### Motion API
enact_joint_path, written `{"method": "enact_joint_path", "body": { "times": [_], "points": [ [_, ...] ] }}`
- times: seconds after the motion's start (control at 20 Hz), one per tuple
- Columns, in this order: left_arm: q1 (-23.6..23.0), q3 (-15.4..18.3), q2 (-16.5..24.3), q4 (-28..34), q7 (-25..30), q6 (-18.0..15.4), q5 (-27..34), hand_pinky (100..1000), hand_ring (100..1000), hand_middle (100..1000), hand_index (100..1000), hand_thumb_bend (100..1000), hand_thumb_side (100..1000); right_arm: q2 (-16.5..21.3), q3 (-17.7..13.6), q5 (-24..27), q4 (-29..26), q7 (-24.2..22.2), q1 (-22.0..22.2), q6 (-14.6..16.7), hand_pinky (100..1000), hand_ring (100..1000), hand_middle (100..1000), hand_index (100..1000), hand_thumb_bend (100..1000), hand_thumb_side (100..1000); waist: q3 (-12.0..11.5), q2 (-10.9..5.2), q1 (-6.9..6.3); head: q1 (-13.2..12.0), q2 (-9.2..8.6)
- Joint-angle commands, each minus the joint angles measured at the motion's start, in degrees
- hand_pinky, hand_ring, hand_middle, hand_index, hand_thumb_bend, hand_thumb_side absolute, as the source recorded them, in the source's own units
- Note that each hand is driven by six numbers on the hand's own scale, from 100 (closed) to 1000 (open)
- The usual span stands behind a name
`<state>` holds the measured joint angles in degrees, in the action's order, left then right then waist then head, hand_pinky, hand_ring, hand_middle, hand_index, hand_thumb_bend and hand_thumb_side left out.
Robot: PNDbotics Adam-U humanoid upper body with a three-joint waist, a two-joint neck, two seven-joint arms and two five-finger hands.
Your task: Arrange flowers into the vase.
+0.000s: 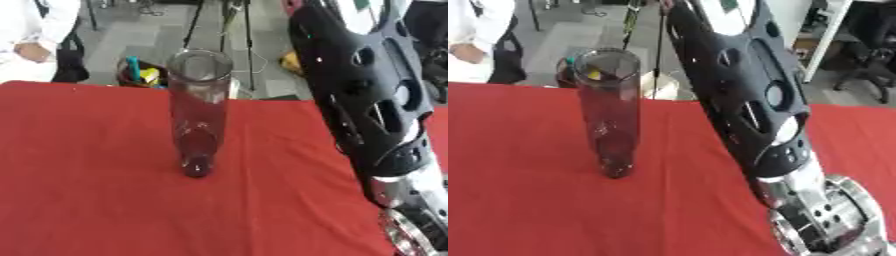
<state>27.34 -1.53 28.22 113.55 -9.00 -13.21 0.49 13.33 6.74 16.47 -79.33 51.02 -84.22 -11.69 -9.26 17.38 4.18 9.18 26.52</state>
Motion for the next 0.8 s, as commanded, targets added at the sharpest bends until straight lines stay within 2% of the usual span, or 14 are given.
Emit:
{"method": "enact_joint_path", "body": {
  "times": [0.05, 0.4, 0.8],
  "points": [
    [1.02, 0.14, 1.3, 1.04, 0.14, 0.05, 0.31, 740, 878, 838, 905, 100, 1000, -0.03, 0.04, 0.63, -1.35, 0.94, -1.2, -1.88, 100, 100, 100, 100, 100, 538, -0.21, -1.61, -0.42, 0.0, 0.22],
    [1.31, 0.11, 1.08, 1.04, 0.22, 0.13, 0.6, 740, 877, 838, 905, 100, 1000, -1.19, 0.31, 1.69, -1.34, 0.94, -0.92, -2.95, 100, 100, 100, 100, 100, 535, -0.39, -1.84, -0.11, 0.07, 0.48],
    [1.22, 0.32, 0.99, 1.04, 0.1, 0.18, 0.65, 740, 876, 837, 905, 100, 1000, -0.74, 1.07, 0.66, -1.34, 0.94, -0.14, -4.12, 100, 100, 100, 100, 100, 531, -0.59, -1.84, 0.07, -0.09, 0.5]
  ]
}}
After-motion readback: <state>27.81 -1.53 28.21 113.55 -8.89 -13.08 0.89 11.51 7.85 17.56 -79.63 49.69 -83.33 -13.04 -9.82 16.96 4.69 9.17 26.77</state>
